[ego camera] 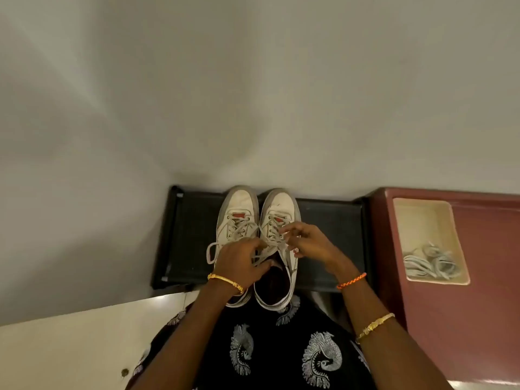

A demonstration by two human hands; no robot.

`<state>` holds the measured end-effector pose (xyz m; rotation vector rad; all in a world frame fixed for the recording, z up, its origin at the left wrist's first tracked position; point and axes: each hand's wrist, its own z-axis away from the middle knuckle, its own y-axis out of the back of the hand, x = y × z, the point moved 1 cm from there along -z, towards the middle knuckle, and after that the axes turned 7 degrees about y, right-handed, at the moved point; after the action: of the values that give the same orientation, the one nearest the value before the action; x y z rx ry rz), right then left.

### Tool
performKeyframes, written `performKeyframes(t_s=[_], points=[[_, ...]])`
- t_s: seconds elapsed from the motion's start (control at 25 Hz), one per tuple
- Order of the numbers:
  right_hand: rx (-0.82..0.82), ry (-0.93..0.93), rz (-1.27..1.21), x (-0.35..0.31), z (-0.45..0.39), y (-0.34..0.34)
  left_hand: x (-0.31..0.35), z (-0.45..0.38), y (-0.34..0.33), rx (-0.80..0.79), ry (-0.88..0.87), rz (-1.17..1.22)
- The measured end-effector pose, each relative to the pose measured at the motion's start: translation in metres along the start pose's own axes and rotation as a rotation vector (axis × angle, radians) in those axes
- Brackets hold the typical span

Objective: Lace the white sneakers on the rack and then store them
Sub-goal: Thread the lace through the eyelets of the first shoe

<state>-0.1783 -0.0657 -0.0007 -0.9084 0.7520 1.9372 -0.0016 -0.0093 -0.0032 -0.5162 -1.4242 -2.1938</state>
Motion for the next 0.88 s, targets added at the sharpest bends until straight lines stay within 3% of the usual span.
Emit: performKeyframes(t_s=[0.16, 0.32, 0.52, 0.68, 0.76, 0.88], points=[[-0.159, 0.001, 0.047, 0.01, -0.017, -0.003, -0.016, -0.002, -0.027, 0.292, -0.065, -0.089], [-0.063, 0.076, -0.031, 0.024, -0.012, -0.011, -0.02, -0.002, -0.052, 0.5, -0.129, -0.02], [0.121, 0.141, -0.213, 0.035, -0.001, -0.02, -0.019, -0.003, -0.053, 0.54, -0.117, -0.005], [0.302, 0.197, -0.353, 0.045, 0.01, -0.036, -0.013, 0.001, -0.053, 0.486, -0.055, -0.156], [0.333, 0.244, -0.236, 0.043, 0.008, -0.039, -0.013, 0.007, -0.057, 0.532, -0.035, -0.248], [0.302, 0.353, 0.245, 0.03, 0.004, -0.043, -0.02, 0.022, -0.067, 0.713, 0.053, -0.233]])
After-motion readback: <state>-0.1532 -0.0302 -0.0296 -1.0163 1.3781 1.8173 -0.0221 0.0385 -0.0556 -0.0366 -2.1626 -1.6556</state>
